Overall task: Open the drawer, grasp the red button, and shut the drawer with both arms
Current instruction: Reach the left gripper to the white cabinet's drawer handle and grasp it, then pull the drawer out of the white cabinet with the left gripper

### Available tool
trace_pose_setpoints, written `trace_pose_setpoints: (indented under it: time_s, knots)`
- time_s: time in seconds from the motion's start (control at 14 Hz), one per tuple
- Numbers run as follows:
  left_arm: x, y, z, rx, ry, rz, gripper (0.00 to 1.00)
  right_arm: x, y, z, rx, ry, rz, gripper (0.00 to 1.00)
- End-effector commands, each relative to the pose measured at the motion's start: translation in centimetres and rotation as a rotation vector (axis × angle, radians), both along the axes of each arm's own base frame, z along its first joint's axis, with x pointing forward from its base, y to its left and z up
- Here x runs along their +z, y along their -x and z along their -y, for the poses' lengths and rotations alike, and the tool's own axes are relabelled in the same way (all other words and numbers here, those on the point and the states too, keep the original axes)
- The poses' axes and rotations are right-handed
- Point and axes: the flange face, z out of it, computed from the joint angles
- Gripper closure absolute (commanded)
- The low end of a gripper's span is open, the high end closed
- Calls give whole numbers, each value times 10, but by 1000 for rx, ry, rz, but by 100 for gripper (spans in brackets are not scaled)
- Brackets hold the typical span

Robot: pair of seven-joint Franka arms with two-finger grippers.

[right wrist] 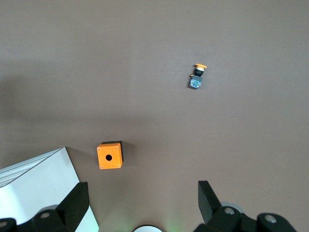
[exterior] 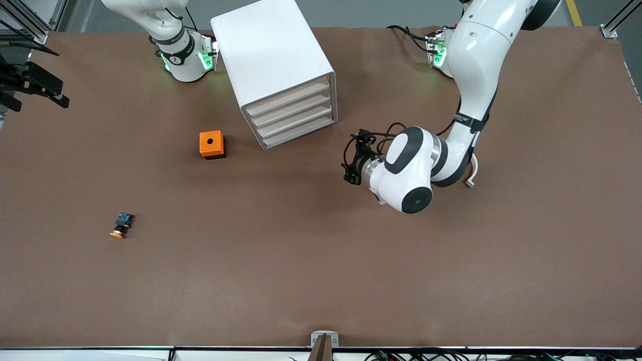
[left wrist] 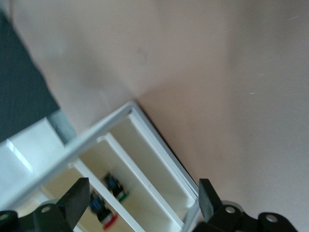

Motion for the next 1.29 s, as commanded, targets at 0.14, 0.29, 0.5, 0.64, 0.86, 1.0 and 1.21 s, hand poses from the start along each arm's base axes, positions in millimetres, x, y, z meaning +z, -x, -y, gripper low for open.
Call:
trace_pose_setpoints:
  time_s: [0.14,0.29,0.5,0.64,0.86,1.0,1.21]
  knots:
    - [-22,22,36,113,-49,-241,1,3,10,-1,-2,-7,11,0]
    - [-31,31,45,146,-52,-343,4,3,10,-1,-1,-7,11,0]
    - [-44,48,60,150,-59,-424,24,3,10,-2,1,-7,10,0]
    - [-51,60,65,128,-55,-484,34,2,9,-1,-2,-7,8,0]
    - [-58,82,75,82,-79,-529,39,1,9,-4,-8,-7,4,0]
    - [-70,96,84,63,-100,-552,39,1,10,-5,-7,-7,-1,0]
    - [-80,114,95,51,-135,-584,39,4,10,-2,-12,-5,8,0]
